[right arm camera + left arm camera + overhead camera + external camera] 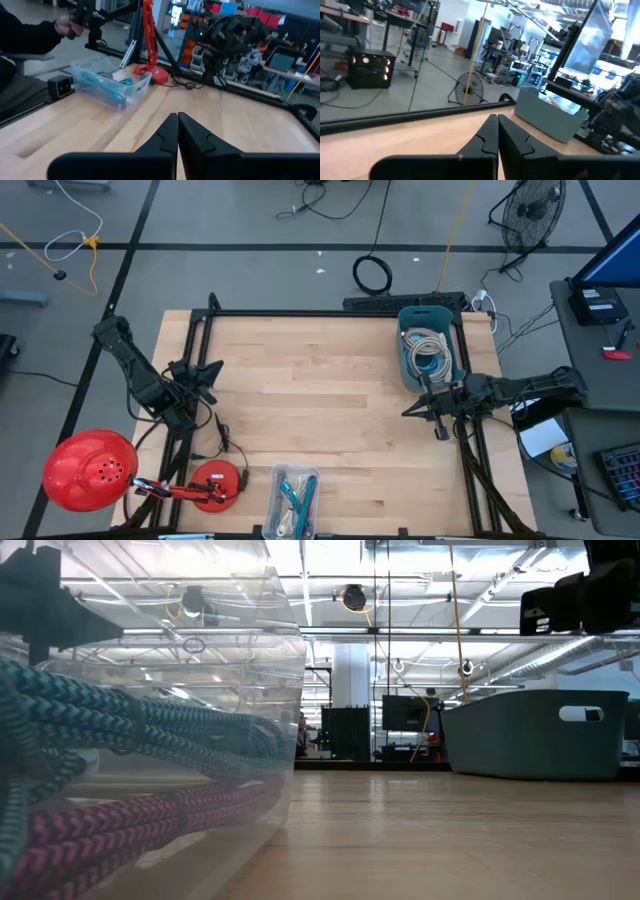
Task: Pick & Place USB Port
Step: Return to Home Position
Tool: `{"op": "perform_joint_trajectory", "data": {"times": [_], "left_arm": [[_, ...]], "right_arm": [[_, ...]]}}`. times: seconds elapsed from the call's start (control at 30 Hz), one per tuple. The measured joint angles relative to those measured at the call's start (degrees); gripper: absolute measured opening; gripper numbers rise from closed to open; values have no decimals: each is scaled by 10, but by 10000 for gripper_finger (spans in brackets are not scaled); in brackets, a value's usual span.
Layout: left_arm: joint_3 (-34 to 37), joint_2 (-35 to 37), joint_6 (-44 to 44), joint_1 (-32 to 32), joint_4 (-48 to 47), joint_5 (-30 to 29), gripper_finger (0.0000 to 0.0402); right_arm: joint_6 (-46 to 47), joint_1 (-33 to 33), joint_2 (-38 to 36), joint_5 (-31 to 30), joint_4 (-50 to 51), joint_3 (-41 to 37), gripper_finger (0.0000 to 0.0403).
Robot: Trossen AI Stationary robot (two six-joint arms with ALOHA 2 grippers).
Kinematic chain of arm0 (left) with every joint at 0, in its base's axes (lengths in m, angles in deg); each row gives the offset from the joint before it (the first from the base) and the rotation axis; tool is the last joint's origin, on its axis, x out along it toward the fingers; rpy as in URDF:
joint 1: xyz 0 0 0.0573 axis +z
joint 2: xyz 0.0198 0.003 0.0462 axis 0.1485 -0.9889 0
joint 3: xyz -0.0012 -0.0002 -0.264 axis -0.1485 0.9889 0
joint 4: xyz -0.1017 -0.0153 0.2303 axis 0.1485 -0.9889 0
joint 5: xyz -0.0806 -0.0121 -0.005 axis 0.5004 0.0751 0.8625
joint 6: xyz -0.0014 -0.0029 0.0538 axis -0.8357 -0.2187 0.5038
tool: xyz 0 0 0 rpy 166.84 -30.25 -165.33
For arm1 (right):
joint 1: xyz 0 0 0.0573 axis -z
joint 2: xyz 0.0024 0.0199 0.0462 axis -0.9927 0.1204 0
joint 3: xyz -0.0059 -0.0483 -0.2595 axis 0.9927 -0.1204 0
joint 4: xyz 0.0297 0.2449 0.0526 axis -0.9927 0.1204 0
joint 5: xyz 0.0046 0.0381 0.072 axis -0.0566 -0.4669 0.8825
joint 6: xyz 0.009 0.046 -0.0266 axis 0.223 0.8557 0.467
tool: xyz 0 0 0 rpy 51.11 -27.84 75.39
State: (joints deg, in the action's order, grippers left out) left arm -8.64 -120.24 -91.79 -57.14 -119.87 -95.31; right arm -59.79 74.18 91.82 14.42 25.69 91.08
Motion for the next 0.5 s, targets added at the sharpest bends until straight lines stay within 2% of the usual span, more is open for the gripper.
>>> {"op": "perform_joint_trajectory", "data": {"times": [0.2,0.33,0.5], "left_arm": [[0,-9,69,14,51,0,5],[0,-23,76,19,51,0,2],[0,-43,92,32,49,0,8]], "right_arm": [[14,20,0,1,-47,-54,0],[29,36,-2,0,-78,-88,0],[43,52,-1,-14,-52,-89,0]]}}
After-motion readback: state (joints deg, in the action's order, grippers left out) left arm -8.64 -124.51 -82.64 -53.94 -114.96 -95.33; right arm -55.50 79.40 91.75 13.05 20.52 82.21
